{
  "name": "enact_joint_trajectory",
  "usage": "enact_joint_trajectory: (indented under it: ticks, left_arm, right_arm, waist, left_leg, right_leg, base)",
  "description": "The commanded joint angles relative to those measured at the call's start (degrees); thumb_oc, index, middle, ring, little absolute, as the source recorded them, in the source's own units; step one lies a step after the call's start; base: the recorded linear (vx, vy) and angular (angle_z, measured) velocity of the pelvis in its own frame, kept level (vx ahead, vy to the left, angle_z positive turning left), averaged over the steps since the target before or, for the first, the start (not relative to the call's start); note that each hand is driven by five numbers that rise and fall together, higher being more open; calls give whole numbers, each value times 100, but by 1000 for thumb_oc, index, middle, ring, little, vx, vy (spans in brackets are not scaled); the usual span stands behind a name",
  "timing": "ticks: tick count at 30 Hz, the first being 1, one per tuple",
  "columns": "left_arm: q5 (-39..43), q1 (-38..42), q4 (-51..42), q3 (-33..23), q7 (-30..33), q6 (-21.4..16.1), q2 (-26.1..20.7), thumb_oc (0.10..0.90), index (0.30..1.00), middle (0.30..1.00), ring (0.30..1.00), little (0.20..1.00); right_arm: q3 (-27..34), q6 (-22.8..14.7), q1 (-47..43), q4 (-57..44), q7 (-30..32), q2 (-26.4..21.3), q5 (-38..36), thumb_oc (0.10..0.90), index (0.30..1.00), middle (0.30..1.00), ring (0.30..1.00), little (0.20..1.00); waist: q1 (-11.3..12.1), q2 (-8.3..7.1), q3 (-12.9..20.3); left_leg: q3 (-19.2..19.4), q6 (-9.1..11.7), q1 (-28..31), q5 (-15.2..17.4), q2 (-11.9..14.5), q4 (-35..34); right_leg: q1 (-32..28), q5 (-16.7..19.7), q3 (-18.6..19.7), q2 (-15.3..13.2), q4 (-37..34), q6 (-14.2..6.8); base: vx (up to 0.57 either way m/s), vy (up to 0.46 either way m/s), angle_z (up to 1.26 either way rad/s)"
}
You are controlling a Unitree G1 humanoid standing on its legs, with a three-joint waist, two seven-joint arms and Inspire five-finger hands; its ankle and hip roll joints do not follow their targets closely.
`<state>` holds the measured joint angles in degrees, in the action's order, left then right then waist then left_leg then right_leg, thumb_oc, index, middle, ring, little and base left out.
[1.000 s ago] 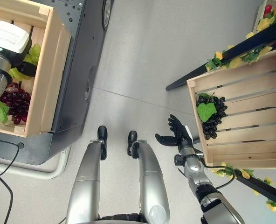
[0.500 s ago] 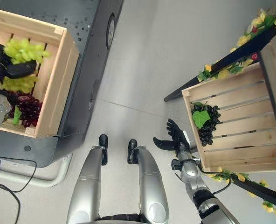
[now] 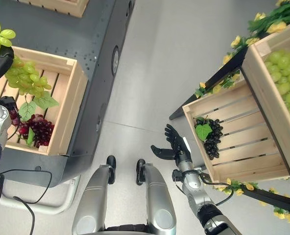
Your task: Pick up the fruits from the basket on one side to the basket on the other side
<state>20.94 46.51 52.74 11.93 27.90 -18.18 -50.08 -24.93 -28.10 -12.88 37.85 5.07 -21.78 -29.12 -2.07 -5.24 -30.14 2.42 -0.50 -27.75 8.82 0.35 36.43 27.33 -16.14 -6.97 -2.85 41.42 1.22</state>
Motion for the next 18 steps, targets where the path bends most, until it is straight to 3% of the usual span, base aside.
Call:
enact_joint_trajectory:
  ticks: [1, 13, 18]
  left_arm:
    - [-113, -290, -712, -469, 279, -879, 48, 400, 300, 300, 300, 300]
    - [-725, -1139, -1861, -582, -141, -1148, 490, 400, 300, 300, 300, 300]
    - [-375, -1134, -2067, -534, -363, -1314, 597, 400, 300, 300, 300, 300]
  right_arm:
    - [265, -389, 162, -488, 162, -273, 282, 800, 900, 900, 900, 900]
    - [633, -402, 135, -1325, -750, -476, -56, 800, 900, 900, 900, 900]
    - [789, -447, -326, -1407, -250, -415, -240, 800, 900, 900, 900, 900]
  waist:
    - [-45, 588, 1029]
    - [67, 655, 2010]
    - [109, 669, 2150]
  left_leg:
    - [114, -148, 929, 393, -383, -860]
    - [-260, -92, 2538, 119, -515, -2345]
    - [-336, -78, 2804, 56, -497, -2590]
  right_leg:
    - [-552, 219, 175, -86, -715, -155]
    - [-2518, 541, -56, -61, -2680, -223]
    - [-2820, 609, -112, -27, -2956, -197]
  base:
    - [40, -36, -6]
    - [111, -83, 1]
    - [-29, -72, 7]
